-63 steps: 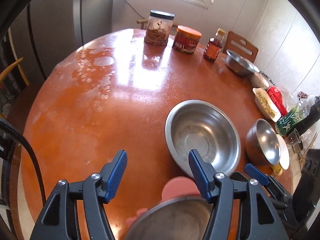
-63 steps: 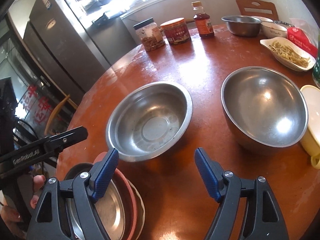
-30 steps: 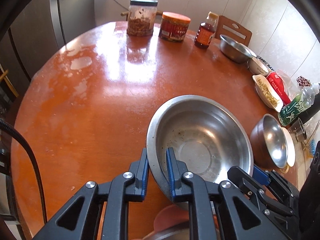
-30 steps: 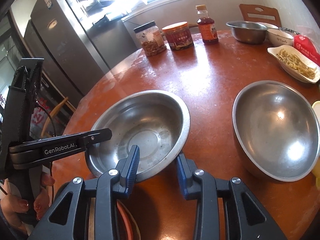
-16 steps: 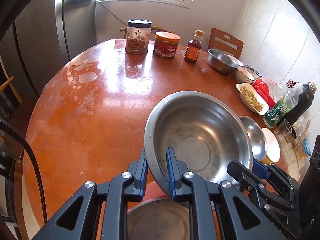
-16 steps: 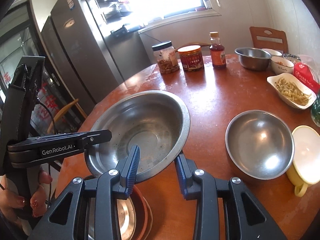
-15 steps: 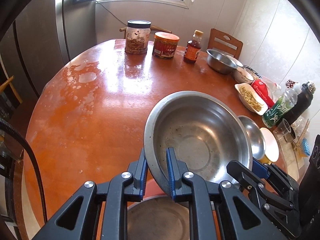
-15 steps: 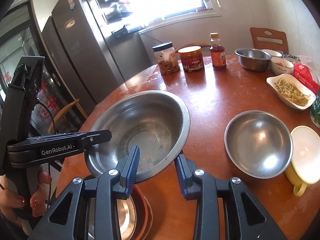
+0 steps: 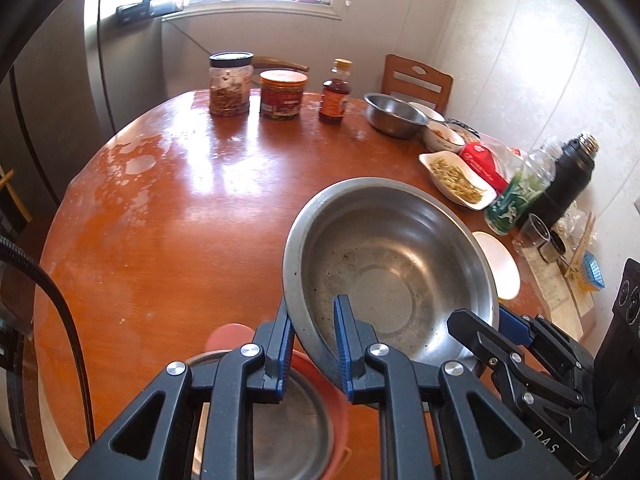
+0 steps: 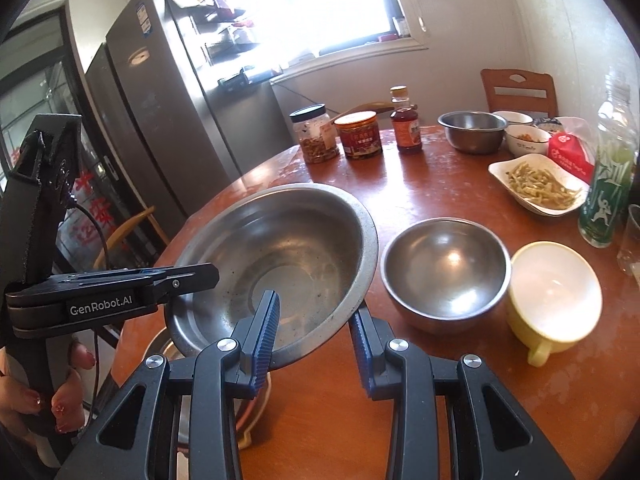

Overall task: Organize plates and bowls
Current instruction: 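Carry the basin with the left gripper beside the plate stack and release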

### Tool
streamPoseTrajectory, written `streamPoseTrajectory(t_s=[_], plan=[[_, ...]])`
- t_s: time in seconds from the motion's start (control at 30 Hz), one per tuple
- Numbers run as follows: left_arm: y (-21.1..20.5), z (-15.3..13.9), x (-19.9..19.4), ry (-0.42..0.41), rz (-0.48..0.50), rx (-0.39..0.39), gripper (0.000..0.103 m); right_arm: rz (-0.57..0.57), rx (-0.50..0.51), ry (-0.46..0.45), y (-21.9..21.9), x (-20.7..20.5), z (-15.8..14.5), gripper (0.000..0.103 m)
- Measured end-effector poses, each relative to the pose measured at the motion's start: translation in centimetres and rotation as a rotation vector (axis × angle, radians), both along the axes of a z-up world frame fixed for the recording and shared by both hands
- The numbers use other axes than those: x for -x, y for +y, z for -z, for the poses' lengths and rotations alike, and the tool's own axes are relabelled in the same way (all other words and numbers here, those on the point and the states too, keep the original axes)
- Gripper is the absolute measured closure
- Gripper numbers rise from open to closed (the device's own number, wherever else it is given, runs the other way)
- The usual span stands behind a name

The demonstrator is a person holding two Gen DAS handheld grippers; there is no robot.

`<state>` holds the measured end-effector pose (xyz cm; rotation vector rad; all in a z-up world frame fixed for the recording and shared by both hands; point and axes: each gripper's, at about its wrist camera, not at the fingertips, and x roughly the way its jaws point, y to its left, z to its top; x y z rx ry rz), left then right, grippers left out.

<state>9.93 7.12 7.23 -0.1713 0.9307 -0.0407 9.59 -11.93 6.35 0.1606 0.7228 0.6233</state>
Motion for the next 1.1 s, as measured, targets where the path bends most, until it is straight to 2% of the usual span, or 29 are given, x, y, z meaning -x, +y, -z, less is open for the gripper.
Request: streamPoseTrajectory(t_s=[0.57, 1.1], plan=[[-8.0, 0.8, 1.3, -0.009, 0.115, 0.012, 0.083, 0.105, -0.003, 0.016, -8.2, 2.6, 1.1, 0.067], [-11.4, 4.0, 2.6, 0.02, 0.147, 0.01, 0.082, 0.113, 0.035, 0.046, -11.3, 4.3, 3.3, 0.066]])
